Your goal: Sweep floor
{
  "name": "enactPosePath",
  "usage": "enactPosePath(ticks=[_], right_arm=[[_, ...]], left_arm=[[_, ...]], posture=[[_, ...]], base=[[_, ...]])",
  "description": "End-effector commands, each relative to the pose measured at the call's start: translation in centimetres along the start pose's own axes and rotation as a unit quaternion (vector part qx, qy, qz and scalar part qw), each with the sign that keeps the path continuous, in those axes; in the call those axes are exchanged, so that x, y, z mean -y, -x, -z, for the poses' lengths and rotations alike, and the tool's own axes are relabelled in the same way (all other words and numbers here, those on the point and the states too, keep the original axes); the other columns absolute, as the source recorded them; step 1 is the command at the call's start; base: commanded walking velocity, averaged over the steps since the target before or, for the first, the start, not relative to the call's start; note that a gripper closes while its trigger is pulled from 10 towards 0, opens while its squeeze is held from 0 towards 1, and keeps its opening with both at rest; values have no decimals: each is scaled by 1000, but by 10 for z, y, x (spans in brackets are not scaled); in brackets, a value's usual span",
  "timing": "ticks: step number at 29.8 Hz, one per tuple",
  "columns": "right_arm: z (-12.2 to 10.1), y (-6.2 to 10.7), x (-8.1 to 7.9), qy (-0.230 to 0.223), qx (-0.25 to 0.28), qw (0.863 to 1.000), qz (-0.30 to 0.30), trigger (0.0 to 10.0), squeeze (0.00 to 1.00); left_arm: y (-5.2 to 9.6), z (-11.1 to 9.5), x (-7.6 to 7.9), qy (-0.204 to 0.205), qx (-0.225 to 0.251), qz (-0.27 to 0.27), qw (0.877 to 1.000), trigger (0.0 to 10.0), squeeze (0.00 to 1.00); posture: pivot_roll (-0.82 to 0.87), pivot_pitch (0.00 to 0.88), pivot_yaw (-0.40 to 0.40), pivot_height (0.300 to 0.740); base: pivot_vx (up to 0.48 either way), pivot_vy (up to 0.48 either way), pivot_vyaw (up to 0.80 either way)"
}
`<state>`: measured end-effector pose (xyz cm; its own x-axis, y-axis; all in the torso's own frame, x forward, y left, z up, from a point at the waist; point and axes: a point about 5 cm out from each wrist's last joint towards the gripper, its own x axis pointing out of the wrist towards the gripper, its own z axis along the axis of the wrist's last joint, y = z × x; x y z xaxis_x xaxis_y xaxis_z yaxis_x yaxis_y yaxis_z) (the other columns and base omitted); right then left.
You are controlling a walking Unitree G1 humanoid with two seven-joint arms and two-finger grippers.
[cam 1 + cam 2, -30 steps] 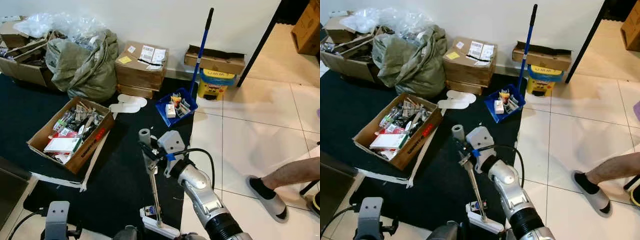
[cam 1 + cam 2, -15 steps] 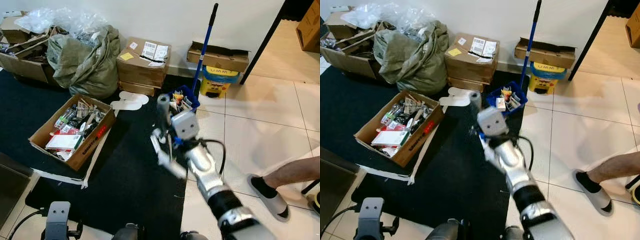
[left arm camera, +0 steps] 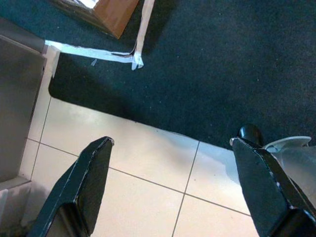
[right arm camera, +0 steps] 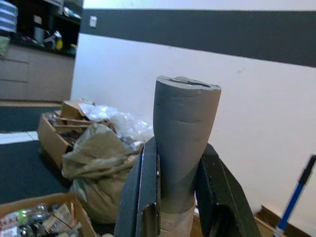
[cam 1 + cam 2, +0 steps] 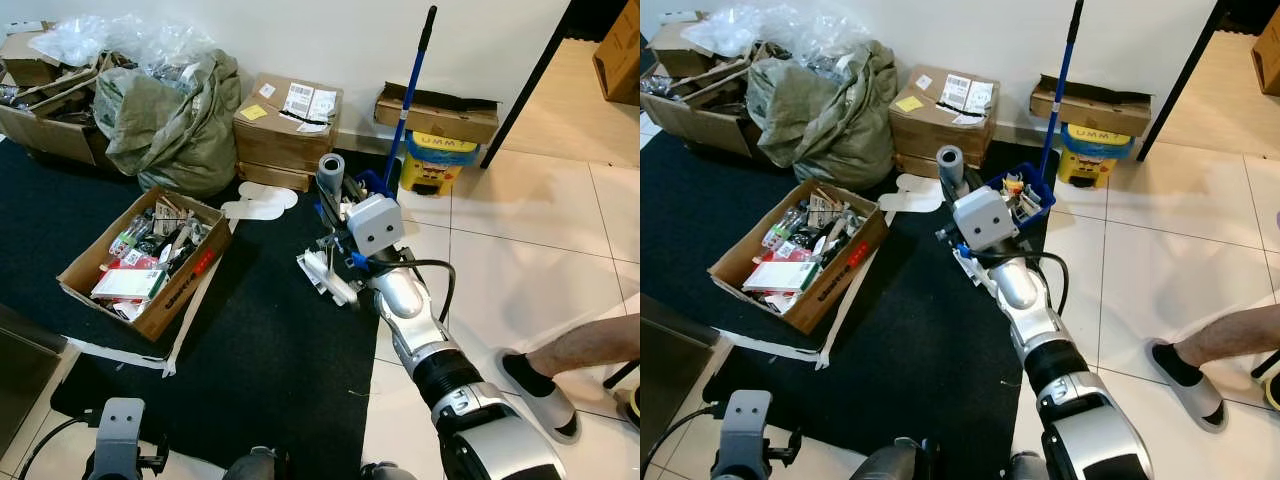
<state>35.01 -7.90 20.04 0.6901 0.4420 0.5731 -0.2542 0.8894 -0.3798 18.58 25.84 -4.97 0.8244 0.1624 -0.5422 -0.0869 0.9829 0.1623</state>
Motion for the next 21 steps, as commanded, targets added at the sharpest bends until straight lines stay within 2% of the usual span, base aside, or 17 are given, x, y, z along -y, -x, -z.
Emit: enactPosePath(ticks=[1,3,5,6,9,10,11,12,15,16,19,21], right_arm=[[-8,-9,6,16,20,1000,3,10000,0],[1,-17,18,8,-43,999,12,10000,0],[1,-17,18,8,-43,999,12,10000,0],[4,-19,21,-6,-70,997,9,10000,0],[4,-19,21,-6,-70,997,9,10000,0],[11,-18,26,-45,-110,993,26,10000,0],[11,-18,26,-45,-110,993,26,10000,0],[21,-12,29,-93,-149,983,43,10000,0],[21,-12,29,-93,-149,983,43,10000,0],[30,-4,26,-152,-177,971,52,10000,0],[30,-4,26,-152,-177,971,52,10000,0],[34,13,9,-243,-171,955,7,10000,0]], left_arm=[[2,7,1,0,-17,-1,1000,10000,0],[-5,-2,3,10,-17,-7,1000,10000,0],[-5,-2,3,10,-17,-7,1000,10000,0],[-8,-5,4,15,-18,-10,1000,10000,0],[-8,-5,4,15,-18,-10,1000,10000,0],[-11,-10,6,21,-18,-12,1000,10000,0],[-11,-10,6,21,-18,-12,1000,10000,0],[-15,-16,8,30,-16,-15,999,10000,0],[-15,-16,8,30,-16,-15,999,10000,0],[-18,-21,11,43,-14,-17,999,10000,0],[-18,-21,11,43,-14,-17,999,10000,0],[-18,-15,14,68,-39,-27,997,10000,0]], posture=[[69,231,34,740],[47,192,26,740],[47,192,26,740],[43,187,24,740],[43,187,24,740],[22,143,13,740],[22,143,13,740],[7,112,4,740],[7,112,4,740],[-1,76,-7,740],[-1,76,-7,740],[-28,0,-18,740]], base=[[0,0,0],[0,0,0],[0,0,0],[0,0,0],[0,0,0],[0,0,0],[0,0,0],[0,0,0],[0,0,0],[0,0,0],[0,0,0],[0,0,0]])
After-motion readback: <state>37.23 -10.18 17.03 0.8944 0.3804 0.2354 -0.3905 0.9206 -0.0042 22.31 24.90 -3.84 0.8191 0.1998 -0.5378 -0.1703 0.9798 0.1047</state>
